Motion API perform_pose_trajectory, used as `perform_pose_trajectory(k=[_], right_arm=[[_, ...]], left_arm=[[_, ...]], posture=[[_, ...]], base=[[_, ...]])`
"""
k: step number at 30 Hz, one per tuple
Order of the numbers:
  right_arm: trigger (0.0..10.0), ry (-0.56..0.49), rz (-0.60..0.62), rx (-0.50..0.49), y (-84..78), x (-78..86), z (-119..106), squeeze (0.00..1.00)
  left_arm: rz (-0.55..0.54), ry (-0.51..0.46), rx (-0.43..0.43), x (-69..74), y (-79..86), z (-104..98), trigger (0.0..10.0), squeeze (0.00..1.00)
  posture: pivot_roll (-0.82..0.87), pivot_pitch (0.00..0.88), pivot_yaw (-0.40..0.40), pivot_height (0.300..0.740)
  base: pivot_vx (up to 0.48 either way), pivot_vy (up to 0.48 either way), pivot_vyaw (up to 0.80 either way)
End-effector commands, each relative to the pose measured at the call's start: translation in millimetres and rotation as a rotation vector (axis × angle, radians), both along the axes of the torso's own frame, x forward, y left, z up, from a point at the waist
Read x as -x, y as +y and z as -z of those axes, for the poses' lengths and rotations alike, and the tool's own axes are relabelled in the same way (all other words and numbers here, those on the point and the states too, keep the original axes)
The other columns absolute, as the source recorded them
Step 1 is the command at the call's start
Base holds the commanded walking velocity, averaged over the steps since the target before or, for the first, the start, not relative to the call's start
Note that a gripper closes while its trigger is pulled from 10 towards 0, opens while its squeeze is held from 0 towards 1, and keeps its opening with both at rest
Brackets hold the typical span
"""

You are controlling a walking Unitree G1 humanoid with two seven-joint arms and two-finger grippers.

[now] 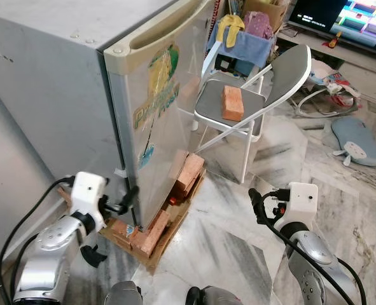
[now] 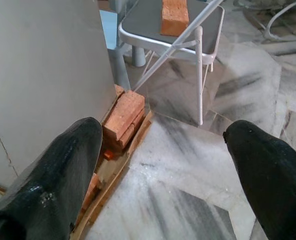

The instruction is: Restocking fridge

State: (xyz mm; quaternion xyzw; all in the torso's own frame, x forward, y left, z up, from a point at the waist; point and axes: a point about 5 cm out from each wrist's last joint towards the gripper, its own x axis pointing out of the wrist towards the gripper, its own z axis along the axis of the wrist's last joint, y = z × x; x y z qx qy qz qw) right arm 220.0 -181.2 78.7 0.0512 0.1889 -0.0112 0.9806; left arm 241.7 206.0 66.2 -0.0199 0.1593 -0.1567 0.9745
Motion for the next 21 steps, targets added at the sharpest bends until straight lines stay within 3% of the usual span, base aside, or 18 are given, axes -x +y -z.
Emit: perform_pose_trajectory(k=[1, 5, 7, 15, 19, 21], right_arm=[[10.0, -0.003, 0.003, 0.009, -1.4, -2.2, -0.1, 0.00], [10.0, -0.003, 0.002, 0.007, -1.2, -4.0, 0.2, 0.00], [10.0, -0.006, -0.002, 0.008, -0.4, -4.3, -0.2, 0.00], [10.0, -0.004, 0.002, 0.008, -0.2, -3.0, -0.2, 0.00], [10.0, -0.002, 0.000, 0.009, 0.4, -3.1, 1.0, 0.00], [10.0, 0.002, -0.003, 0.008, 0.4, -3.3, 2.4, 0.00]], left_arm=[[-0.018, -0.011, 0.009, -1.9, -0.1, -2.3, 10.0, 0.00], [-0.055, -0.023, -0.019, -5.4, 4.2, -2.2, 10.0, 0.00], [-0.168, -0.064, -0.096, -14.5, 17.0, -3.1, 10.0, 0.00], [-0.318, -0.133, -0.113, -38.8, 28.0, -20.0, 10.0, 0.00], [-0.241, -0.135, -0.077, -45.5, 13.3, -21.7, 10.0, 0.00], [-0.123, -0.174, -0.107, -51.2, -8.0, -28.0, 10.0, 0.00]], posture=[[0.15, 0.020, -0.108, 0.740], [0.15, 0.022, -0.110, 0.740], [0.14, 0.028, -0.107, 0.740], [0.13, 0.032, -0.102, 0.740], [0.13, 0.033, -0.103, 0.740], [0.13, 0.032, -0.105, 0.740]], base=[[0.000, 0.000, 0.00], [0.000, 0.000, 0.00], [0.000, 0.000, 0.00], [0.000, 0.000, 0.00], [0.000, 0.000, 0.00], [0.000, 0.000, 0.00]])
